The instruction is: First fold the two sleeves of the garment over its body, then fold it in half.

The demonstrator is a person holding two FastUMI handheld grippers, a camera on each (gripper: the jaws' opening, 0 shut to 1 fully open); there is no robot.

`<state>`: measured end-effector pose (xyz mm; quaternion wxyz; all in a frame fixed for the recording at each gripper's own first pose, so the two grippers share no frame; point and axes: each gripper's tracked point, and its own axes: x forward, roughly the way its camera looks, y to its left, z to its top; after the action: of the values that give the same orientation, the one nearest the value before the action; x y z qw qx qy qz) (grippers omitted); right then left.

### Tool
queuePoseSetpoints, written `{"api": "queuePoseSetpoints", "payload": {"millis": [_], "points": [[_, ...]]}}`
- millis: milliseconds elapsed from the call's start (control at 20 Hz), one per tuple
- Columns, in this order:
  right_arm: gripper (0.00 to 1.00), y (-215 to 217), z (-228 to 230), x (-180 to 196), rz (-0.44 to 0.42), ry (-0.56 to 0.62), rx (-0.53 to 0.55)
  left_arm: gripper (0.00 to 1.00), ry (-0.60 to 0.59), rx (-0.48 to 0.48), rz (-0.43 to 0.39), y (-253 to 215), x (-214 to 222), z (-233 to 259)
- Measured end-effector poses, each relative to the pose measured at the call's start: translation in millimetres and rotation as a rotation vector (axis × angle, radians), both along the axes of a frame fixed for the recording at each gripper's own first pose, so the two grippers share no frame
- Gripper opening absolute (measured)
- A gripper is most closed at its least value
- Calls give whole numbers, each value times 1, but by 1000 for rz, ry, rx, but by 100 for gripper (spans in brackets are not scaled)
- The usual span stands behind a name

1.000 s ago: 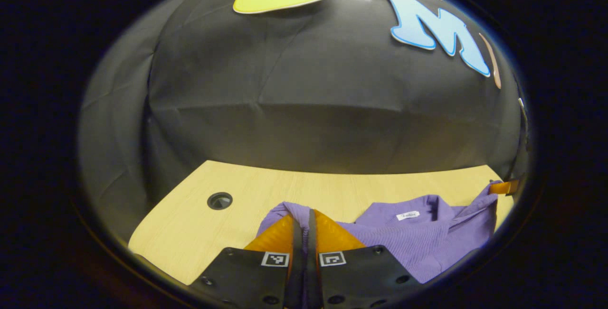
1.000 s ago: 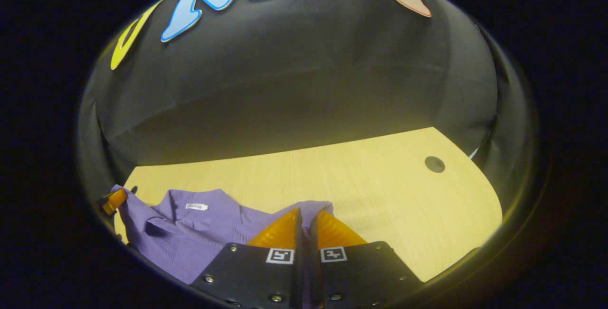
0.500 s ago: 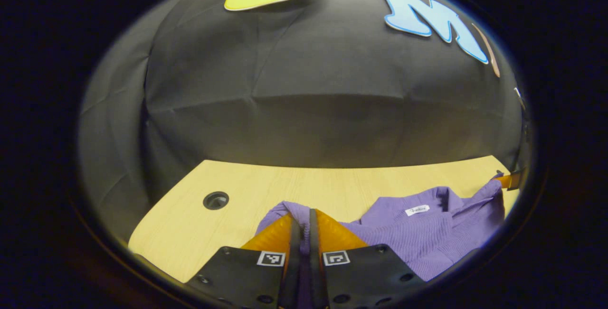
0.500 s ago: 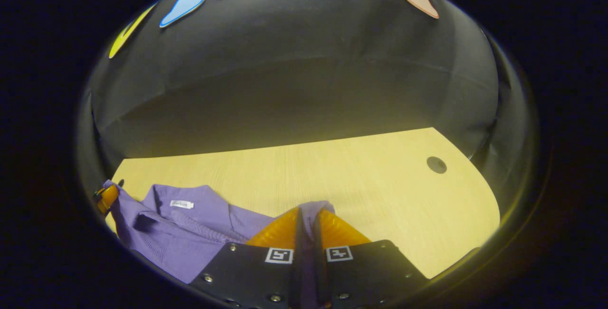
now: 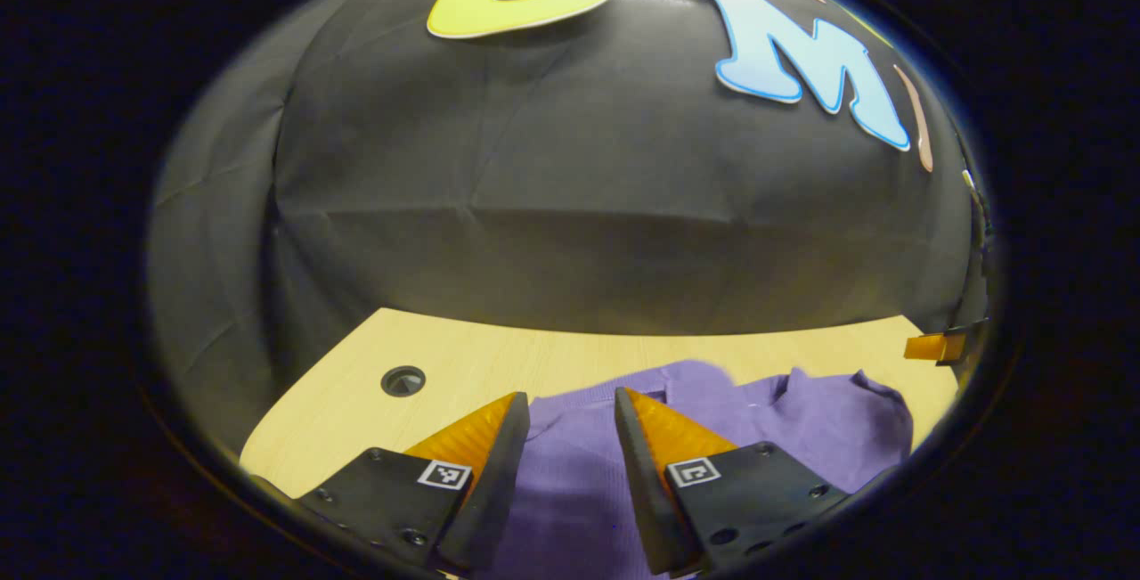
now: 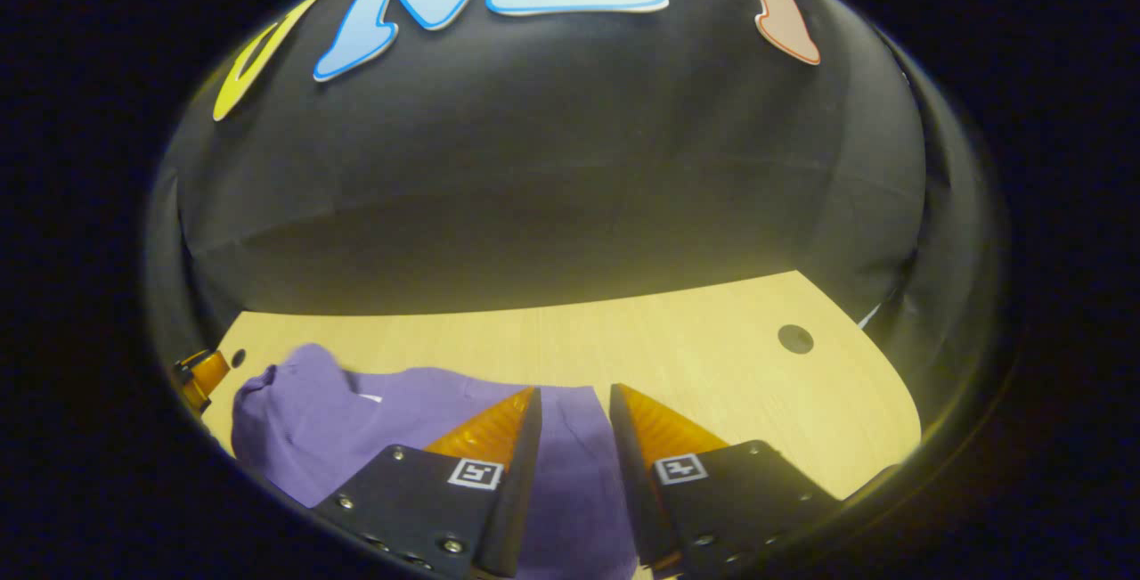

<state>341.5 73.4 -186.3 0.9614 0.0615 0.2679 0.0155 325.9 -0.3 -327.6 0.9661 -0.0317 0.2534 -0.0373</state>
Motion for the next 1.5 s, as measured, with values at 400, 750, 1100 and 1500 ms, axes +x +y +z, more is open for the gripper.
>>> {"api": "queuePoseSetpoints", "payload": {"millis": [400,750,1100,1500], "points": [[63,-4,93,-37,72,-183,-30,80,-121,-10,-1,-15,-46,90],[78,-14,155,-103,127,-314,-46,83,-237,-25,53,-23,-110,170],[85,-28,183,-158,127,-400,-75,83,-328,-49,55,-32,-164,228],[84,-12,216,-227,98,-475,-105,87,-367,-67,25,-18,-213,265]]}}
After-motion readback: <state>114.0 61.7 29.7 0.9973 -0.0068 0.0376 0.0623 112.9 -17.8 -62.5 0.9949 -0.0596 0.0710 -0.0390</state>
